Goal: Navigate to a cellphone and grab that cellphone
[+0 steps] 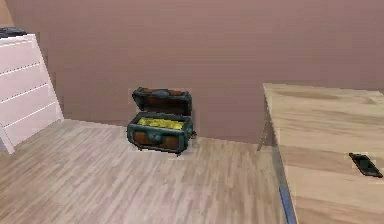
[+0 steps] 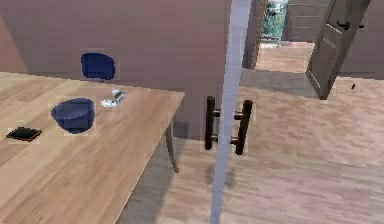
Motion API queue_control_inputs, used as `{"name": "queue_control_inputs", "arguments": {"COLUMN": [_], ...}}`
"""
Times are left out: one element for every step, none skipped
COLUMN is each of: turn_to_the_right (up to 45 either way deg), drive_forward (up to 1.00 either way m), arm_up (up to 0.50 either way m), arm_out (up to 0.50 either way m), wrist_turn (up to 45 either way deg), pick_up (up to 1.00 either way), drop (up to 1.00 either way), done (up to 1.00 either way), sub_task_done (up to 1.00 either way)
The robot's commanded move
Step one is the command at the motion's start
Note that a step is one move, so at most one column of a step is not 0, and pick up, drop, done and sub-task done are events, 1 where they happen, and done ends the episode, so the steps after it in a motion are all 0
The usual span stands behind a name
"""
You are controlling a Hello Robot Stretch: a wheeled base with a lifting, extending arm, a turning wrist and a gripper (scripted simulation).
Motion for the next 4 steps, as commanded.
{"name": "queue_control_inputs", "arguments": {"turn_to_the_right": [6.0,0.0,0.0,0.0], "drive_forward": [0.0,1.0,0.0,0.0], "arm_up": [0.0,0.0,0.5,0.36], "arm_out": [0.0,0.0,0.0,0.0], "wrist_turn": [0.0,0.0,0.0,0.0], "pick_up": [0.0,0.0,0.0,0.0], "drop": [0.0,0.0,0.0,0.0], "done": [0.0,0.0,0.0,0.0], "sub_task_done": [0.0,0.0,0.0,0.0]}}
